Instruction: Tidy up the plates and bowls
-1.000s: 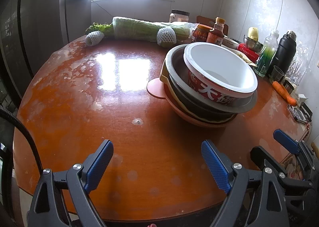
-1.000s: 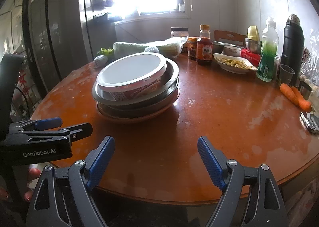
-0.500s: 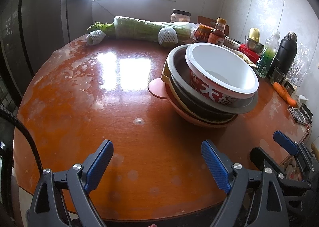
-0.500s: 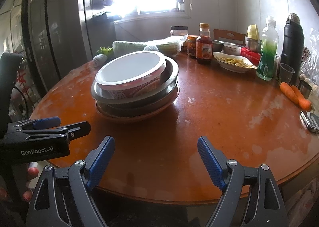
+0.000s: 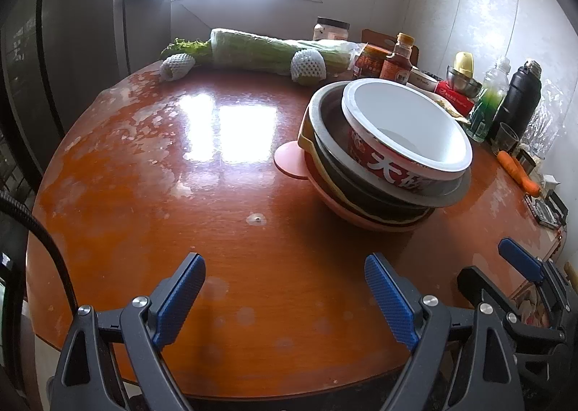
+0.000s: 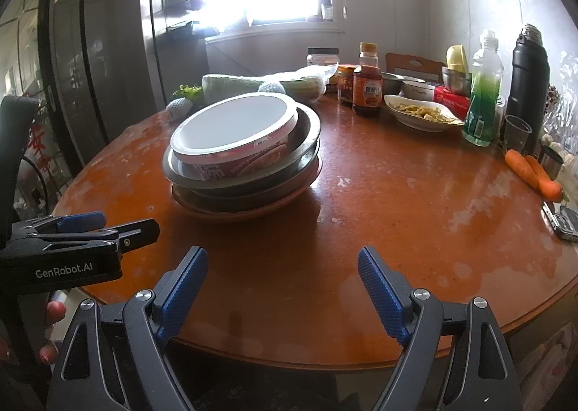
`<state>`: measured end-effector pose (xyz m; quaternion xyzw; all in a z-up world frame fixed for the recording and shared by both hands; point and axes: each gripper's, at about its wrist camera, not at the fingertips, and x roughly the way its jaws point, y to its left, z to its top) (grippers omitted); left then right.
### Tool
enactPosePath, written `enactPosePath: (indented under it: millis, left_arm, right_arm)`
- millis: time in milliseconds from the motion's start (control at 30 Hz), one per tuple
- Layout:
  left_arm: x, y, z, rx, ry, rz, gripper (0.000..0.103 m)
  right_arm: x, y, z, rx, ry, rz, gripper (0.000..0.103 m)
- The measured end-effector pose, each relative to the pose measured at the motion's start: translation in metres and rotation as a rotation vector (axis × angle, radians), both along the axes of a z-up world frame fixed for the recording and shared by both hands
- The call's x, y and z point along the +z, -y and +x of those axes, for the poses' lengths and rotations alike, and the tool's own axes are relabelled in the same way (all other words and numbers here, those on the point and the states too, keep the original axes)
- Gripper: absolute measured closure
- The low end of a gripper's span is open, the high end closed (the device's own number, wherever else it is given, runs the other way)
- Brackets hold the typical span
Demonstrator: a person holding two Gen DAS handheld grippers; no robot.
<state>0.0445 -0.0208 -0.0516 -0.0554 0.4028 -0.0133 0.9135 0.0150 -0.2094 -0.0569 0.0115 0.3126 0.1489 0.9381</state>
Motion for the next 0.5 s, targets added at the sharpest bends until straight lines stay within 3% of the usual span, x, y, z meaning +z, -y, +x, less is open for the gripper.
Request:
enactPosePath:
  millis: [500]
  left_arm:
    - [0.0006,-0.0046,0.0009,0.010,0.000,0.007,0.013]
  right_arm:
    - [0.0025,-0.0016,-0.0011,0.002,0.010,-0.014,0.017]
